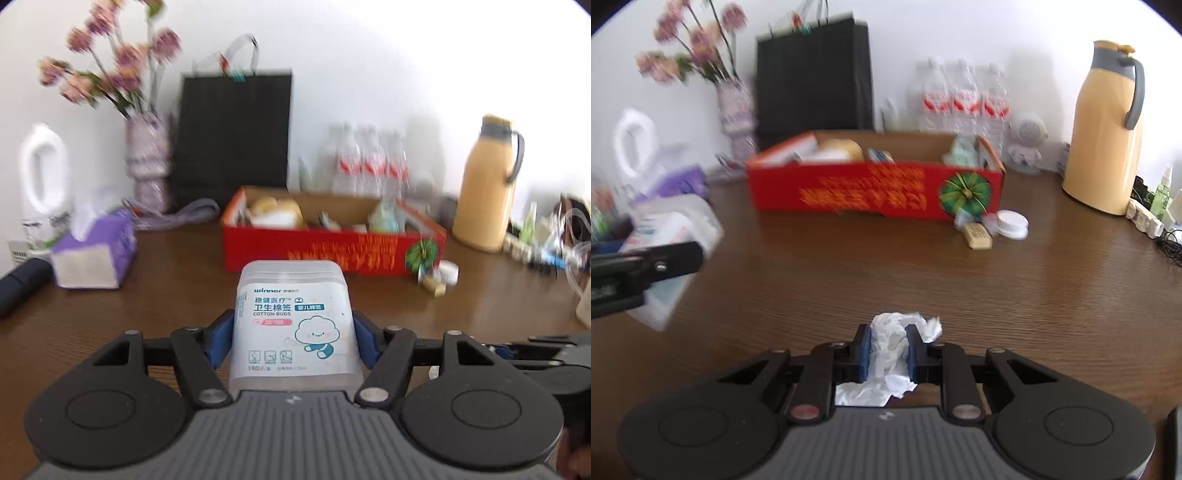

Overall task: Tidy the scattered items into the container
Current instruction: 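Carry the cotton-bud box and tissue up over the cardboard box, then open both tools to drop the cotton-bud box and tissue into the box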

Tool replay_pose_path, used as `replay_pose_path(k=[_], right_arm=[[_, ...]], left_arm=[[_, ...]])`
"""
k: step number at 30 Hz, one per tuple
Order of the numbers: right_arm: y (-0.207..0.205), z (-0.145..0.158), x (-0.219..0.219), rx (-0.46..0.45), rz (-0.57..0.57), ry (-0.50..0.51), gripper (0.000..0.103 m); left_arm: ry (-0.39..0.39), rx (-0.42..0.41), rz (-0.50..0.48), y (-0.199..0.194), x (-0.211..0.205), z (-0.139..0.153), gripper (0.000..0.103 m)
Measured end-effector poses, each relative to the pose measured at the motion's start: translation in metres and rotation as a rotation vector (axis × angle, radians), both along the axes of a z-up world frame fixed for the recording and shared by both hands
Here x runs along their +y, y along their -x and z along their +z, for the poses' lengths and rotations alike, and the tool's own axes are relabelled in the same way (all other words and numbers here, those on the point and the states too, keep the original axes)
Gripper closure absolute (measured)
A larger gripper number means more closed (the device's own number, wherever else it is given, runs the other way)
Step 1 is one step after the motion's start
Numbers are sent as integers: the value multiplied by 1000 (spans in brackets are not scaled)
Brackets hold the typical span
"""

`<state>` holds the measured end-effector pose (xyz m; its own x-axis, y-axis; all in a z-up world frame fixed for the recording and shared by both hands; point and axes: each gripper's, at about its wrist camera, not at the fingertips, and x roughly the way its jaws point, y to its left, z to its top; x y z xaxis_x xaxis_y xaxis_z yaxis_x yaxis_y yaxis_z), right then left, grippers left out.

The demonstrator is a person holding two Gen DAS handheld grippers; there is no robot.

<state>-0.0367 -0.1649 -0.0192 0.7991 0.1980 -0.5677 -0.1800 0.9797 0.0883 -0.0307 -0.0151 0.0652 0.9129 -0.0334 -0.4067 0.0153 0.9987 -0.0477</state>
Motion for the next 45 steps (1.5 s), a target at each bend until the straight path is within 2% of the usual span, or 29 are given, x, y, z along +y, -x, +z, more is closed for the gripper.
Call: replay_pose_path(k=[3,6,9,12,16,18,21,24,27,30,34,36,38,39,40,41,42,43,44,45], right_arm=[[41,15,10,-117,32,-82,84],[80,18,25,-211,17,-61,84],[115,19,27,-296,-3,-84,84],[142,21,21,-376,-27,-83,83],[165,28,11,-468,-52,-91,83],[168,39,8,-524,-61,-92,83],[153,63,4,-604,-57,-88,83],[121,96,1,-669,-49,-78,83],[78,128,-7,-691,-66,-93,83],[36,154,-15,-726,-78,-87,83],[-29,177,-17,-708,-90,-65,83],[-67,185,-15,-664,-96,-56,83],[-110,192,-12,-583,-71,-47,81],[-135,197,-9,-495,-30,-45,80],[-164,204,-6,-362,26,-47,80],[-196,209,-7,-204,63,-75,81],[-227,210,-11,-35,55,-123,82],[-255,207,-14,105,45,-155,83],[-277,200,-13,193,64,-138,83],[-294,190,-8,255,63,-82,83]], left_arm=[[-19,-51,36,26,-3,0,36],[-15,-107,39,57,-5,0,36],[1,-188,31,89,-3,-1,36],[-44,-285,34,117,-10,-10,36],[-17,-341,35,130,-9,-3,36],[-38,-410,48,130,-9,9,36],[-38,-527,49,111,-9,44,36],[-22,-621,23,73,-11,86,36],[-24,-662,10,29,-17,118,36],[-34,-640,6,-21,-23,138,36],[-12,-549,-5,-99,-20,149,36],[0,-466,-19,-142,-17,152,36],[28,-343,-36,-189,-13,157,36],[26,-265,-36,-215,-12,159,36],[-14,-143,-63,-249,-13,162,36],[-56,39,-111,-284,-13,160,36],[-27,217,-121,-314,-8,153,36],[41,353,-105,-336,0,141,37],[49,455,-120,-351,3,127,37],[18,504,-138,-360,2,113,37]])
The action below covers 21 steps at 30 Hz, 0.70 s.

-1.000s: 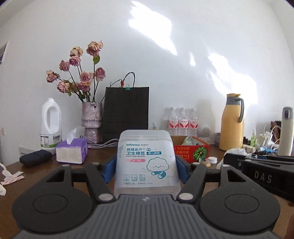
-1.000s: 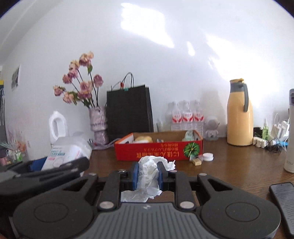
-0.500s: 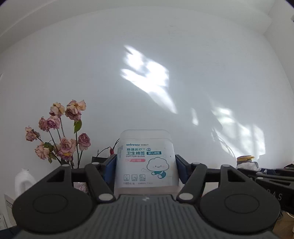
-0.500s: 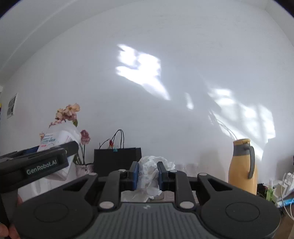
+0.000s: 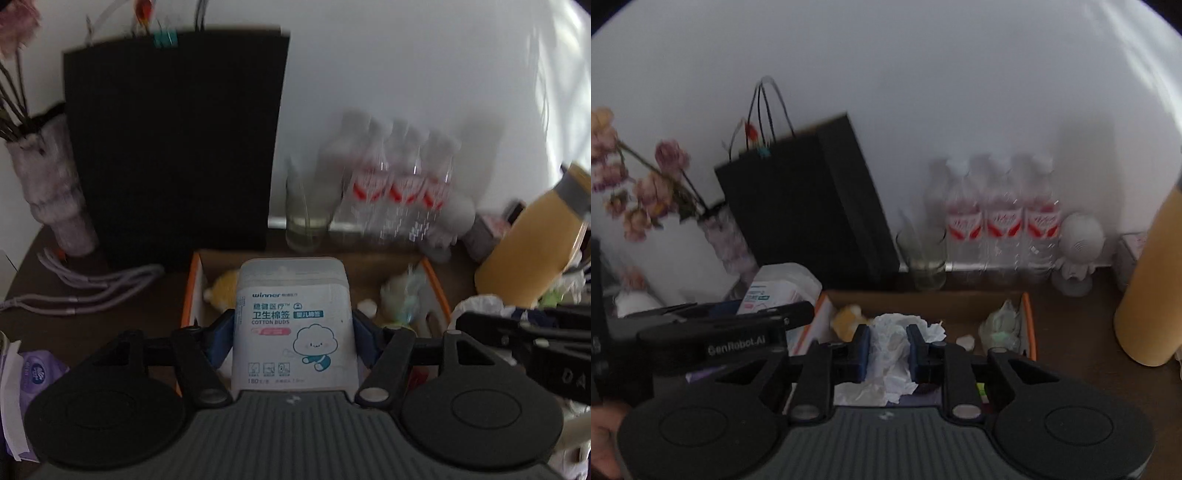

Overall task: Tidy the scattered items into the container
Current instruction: 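Open both tools to drop the cotton-bud box and tissue into the box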

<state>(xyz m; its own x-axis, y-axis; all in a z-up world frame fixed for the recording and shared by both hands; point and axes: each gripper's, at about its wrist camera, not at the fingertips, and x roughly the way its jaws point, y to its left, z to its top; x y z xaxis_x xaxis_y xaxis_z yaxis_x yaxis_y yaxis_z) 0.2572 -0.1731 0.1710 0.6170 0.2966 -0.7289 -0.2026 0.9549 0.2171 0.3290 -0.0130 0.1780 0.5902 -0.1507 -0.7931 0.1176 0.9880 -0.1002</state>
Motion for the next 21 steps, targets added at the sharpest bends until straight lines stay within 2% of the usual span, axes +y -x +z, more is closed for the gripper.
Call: replay_pose_path(k=[2,5,10,12,13,16,18,20,21], right_arm=[[-23,-26,10,87,12,109,83],[-49,-69,16,221,37,89,83],[-72,-133,26,328,-12,132,82],[-73,-155,27,368,-23,115,79],[-76,-163,26,392,-26,100,74],[-81,-167,19,424,-40,56,59],[-81,-155,11,415,-54,18,54],[-78,-133,5,374,-61,2,40],[-76,-121,3,343,-66,1,37]], left_arm=[[-87,64,-28,-10,-5,-28,37],[-65,167,-40,-23,-9,-66,36],[-101,248,-69,-27,-26,-112,37],[-74,291,-64,-30,-27,-126,35],[-49,304,-64,-31,-27,-130,33],[24,322,-47,-33,-19,-128,25],[42,289,-47,-33,-13,-109,25],[49,233,-54,-29,-8,-81,22],[37,207,-50,-26,-5,-69,18]])
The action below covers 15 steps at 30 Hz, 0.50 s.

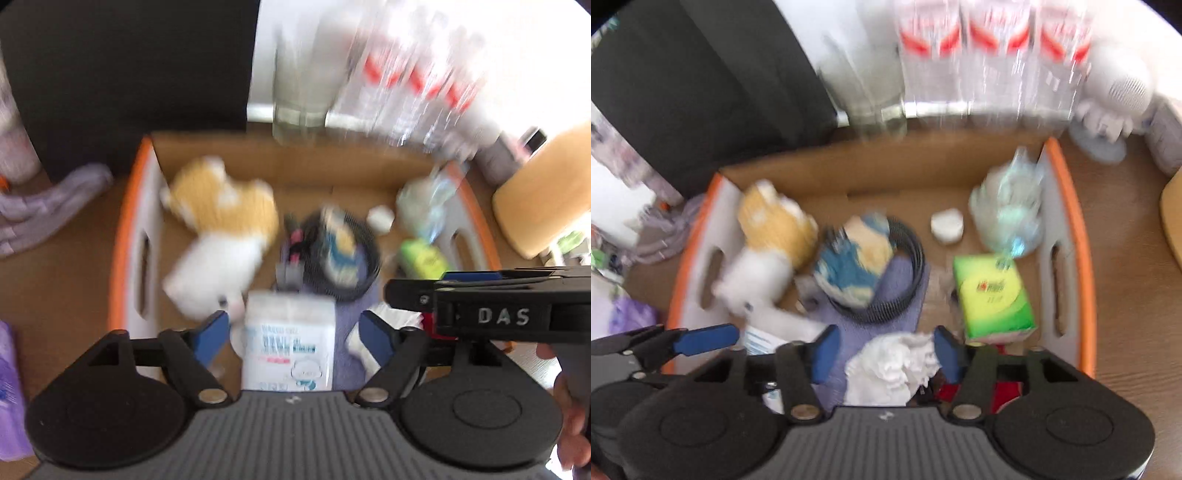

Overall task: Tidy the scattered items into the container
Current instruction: 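Open both tools to drop the cotton-bud box and tissue into the box, then withdraw both tools from the box back over the desk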

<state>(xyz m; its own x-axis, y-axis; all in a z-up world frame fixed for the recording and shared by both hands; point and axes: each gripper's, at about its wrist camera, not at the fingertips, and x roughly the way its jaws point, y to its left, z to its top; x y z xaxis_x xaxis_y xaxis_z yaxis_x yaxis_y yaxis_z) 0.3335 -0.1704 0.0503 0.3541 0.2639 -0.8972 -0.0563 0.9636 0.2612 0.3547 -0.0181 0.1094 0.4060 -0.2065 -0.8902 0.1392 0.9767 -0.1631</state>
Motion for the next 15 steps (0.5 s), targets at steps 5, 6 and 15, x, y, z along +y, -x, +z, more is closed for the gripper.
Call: replay_pose_path(k=[5,6,15], right_arm=[[15,38,-5,-68,-9,128,28],[19,43,-5,-81,1,164,28],[100,78,5,-553,-29,211,19]], left_arm=[[-80,-22,42,12,13,26,17],[-93,-37,59,15,19,32,17],[-166,-731,211,118,10,73,0]])
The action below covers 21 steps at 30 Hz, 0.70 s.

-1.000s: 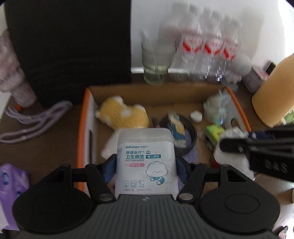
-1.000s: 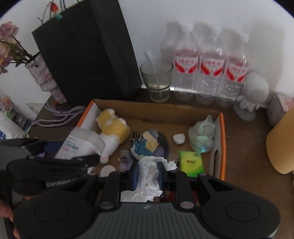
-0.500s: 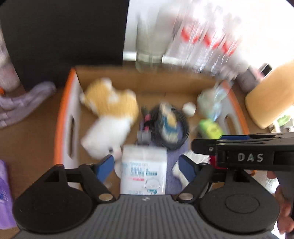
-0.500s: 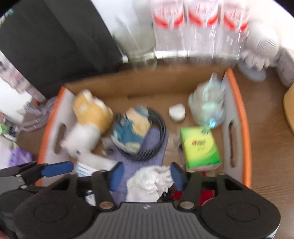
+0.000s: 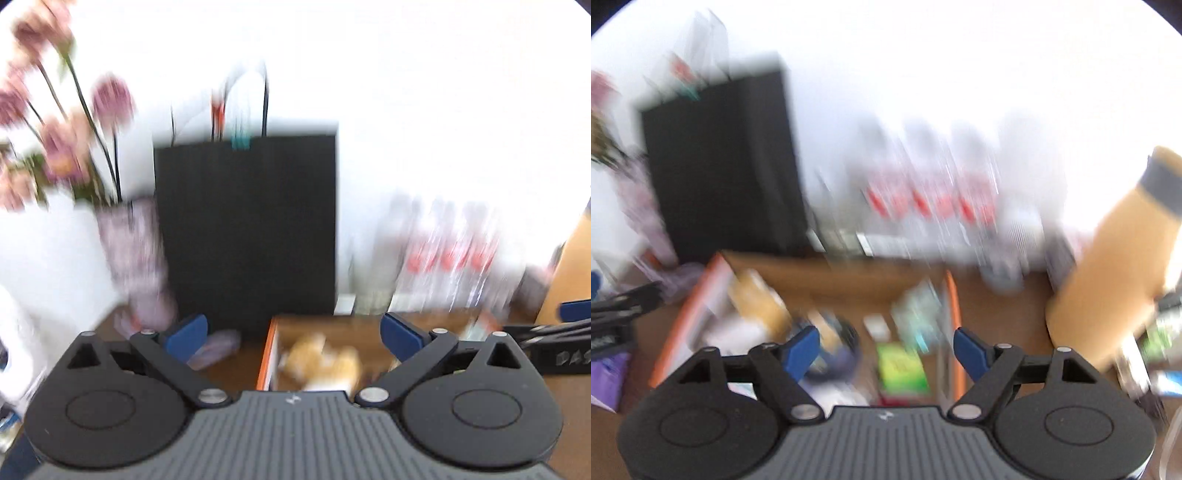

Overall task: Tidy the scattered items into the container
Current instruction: 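Withdraw both tools from the box back over the desk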

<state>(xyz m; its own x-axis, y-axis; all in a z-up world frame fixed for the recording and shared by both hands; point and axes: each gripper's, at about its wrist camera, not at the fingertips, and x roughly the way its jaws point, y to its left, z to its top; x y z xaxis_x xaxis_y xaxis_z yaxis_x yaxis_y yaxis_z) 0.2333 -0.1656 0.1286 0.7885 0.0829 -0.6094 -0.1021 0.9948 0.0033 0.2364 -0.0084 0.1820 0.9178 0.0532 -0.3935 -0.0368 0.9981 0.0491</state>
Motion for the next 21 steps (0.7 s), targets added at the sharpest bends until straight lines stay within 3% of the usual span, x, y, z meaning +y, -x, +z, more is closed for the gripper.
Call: replay_pose_path(k=[2,6,11,14,16,18,21], right_arm=[[19,2,3,-99,23,0,16],[37,5,5,-190,20,2,16],[49,8,1,-217,6,-60,16],[65,11,1,-238,-19,-58,16],[90,7,-2,-274,-59,-44,15],[129,-8,-5,-288,-100,-49,12],[202,-48,-7,-276,-90,-70,10]], left_arm=[[17,-26,-11,10,-4,0,1],[22,-49,-37,20,-5,3,1],[45,-83,-57,32,-5,7,1],[-18,-100,-43,52,-9,5,0],[-48,-118,-24,83,-9,-3,0],[-7,-158,-32,131,-9,-23,0],[64,-145,-66,206,-15,-65,0]])
